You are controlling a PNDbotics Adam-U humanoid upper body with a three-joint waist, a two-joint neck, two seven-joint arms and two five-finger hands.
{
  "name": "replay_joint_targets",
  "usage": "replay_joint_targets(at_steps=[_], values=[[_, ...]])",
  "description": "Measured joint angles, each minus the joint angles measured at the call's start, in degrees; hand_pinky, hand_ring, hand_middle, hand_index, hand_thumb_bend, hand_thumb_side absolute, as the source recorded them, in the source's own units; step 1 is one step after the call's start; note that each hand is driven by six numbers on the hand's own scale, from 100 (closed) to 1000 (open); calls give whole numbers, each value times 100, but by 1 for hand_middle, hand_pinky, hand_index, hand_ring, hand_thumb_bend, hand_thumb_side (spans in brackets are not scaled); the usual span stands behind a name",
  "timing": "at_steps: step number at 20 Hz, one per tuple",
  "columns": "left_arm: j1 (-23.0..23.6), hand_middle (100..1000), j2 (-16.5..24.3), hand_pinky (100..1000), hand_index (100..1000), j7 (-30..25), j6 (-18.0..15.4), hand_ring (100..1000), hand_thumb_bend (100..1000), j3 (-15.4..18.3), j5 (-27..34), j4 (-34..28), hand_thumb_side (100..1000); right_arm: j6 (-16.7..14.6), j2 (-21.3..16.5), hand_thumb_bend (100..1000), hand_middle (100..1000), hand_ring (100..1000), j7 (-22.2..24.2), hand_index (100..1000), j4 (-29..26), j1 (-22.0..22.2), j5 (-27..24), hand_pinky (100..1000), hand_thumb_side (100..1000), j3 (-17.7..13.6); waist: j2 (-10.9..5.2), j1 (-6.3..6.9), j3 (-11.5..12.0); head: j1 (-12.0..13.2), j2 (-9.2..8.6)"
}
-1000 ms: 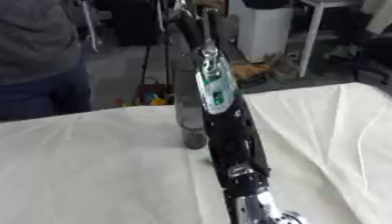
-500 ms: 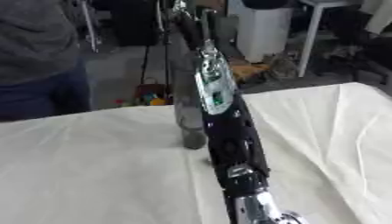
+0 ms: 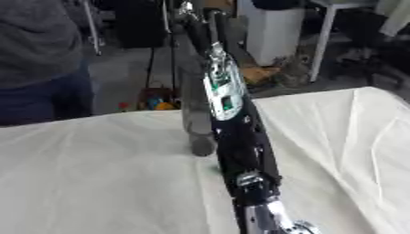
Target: Arrange flowers into the vase.
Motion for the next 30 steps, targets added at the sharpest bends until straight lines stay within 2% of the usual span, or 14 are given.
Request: replay_joint_targets(at_steps=[8,14,17,21,23,27,30], values=[[3,437,0,626,692,-3,4,529,734,0,-11,0,733,218,0,100,567,824,333,505,2,5,150,819,1000,-67,2,1,-36,-13,-1],[4,437,-1,627,692,-10,11,530,733,0,-28,0,734,364,-2,100,599,840,588,646,3,50,326,839,1000,-129,7,6,-52,-24,-2],[5,437,-1,627,692,-13,14,530,733,0,-34,0,734,392,-8,143,613,846,706,723,3,52,415,844,1000,-149,10,13,-70,-26,-2],[8,437,-4,628,693,-14,15,530,731,0,-42,0,735,409,-18,215,622,849,834,769,3,58,503,848,1000,-175,27,15,-71,-27,-4],[11,437,-4,628,693,-15,15,530,731,0,-50,0,735,408,-24,283,627,852,882,800,3,60,539,851,1000,-182,31,16,-71,-28,-16],[11,437,-4,628,693,-20,20,530,731,0,-52,0,735,386,-47,374,633,854,983,847,3,85,619,855,945,-193,35,17,-72,-31,-19],[14,437,-4,628,693,-23,24,530,732,0,-53,0,735,371,-48,406,638,857,1072,867,3,97,672,859,918,-193,35,17,-72,-31,-19]])
